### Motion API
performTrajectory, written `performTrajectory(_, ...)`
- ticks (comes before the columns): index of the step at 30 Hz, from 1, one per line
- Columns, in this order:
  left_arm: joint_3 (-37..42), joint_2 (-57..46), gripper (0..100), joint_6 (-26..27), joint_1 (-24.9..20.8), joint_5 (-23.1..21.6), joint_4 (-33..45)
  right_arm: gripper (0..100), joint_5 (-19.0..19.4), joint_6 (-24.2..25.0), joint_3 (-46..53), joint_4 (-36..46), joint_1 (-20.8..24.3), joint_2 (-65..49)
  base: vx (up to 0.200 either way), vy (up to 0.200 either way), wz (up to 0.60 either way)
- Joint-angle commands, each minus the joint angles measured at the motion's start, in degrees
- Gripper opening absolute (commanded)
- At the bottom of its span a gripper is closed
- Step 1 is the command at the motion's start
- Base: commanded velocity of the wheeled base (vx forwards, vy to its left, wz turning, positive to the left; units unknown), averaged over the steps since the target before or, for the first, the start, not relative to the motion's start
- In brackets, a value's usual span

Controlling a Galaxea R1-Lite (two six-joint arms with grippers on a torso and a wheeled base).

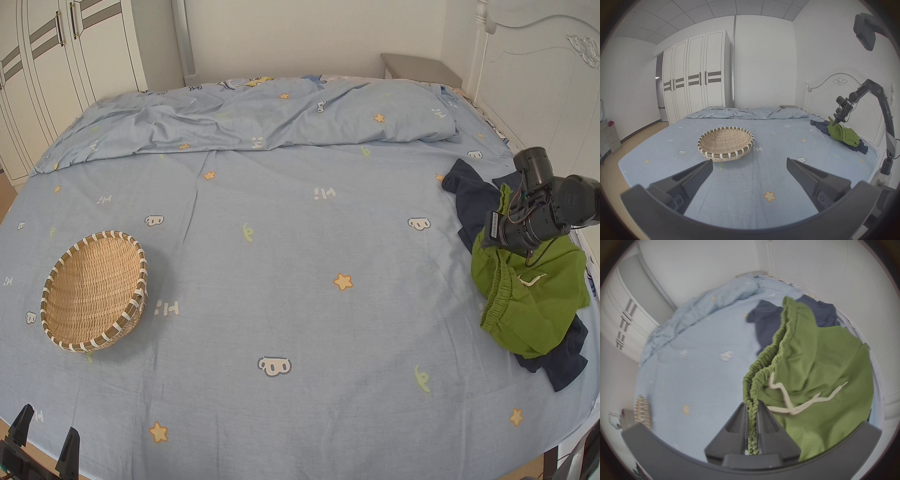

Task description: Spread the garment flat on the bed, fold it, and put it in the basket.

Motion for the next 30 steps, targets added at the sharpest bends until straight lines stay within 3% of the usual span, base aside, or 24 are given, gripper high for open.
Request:
performTrajectory(1,1.01,-0.93,100,-0.02,0.01,0.0,-0.01,0,3.25,3.92,-4.35,2.03,6.84,-5.87,0.0,0.0,0.0)
performTrajectory(2,1.01,-0.93,100,-0.02,0.01,0.0,-0.01,0,3.25,3.92,-4.35,2.03,6.84,-5.87,0.0,0.0,0.0)
performTrajectory(3,1.01,-0.93,100,-0.02,0.01,0.0,-0.01,0,4.13,5.06,-8.83,5.9,13.25,-6.22,0.0,0.0,0.0)
performTrajectory(9,1.01,-0.93,100,-0.02,0.01,0.0,-0.01,0,4.04,8.58,-25.18,16.01,26.17,-3.32,0.0,0.0,0.0)
performTrajectory(12,1.01,-0.93,100,-0.02,0.01,0.0,-0.01,0,3.87,11.21,-28.52,16.01,30.57,0.11,0.0,0.0,0.0)
performTrajectory(18,1.01,-0.93,100,-0.02,0.01,0.0,-0.01,0,0.88,19.21,-30.26,11.44,44.37,7.23,0.0,0.0,0.0)
performTrajectory(22,1.01,-0.93,100,-0.02,0.01,0.0,-0.01,0,-0.88,20.36,-30.26,10.47,47.97,11.71,0.0,0.0,0.0)
performTrajectory(28,1.01,-0.93,100,-0.02,0.01,0.0,-0.01,0,-1.05,19.92,-30.26,8.01,48.14,17.86,0.0,0.0,0.0)
performTrajectory(29,1.01,-0.93,100,-0.02,0.01,0.0,-0.01,100,-1.05,19.92,-30.26,7.39,47.97,18.57,0.0,0.0,0.0)
performTrajectory(30,1.01,-0.93,100,-0.02,0.01,0.0,-0.01,100,-1.05,19.83,-30.26,6.6,47.79,19.36,0.0,0.0,0.0)
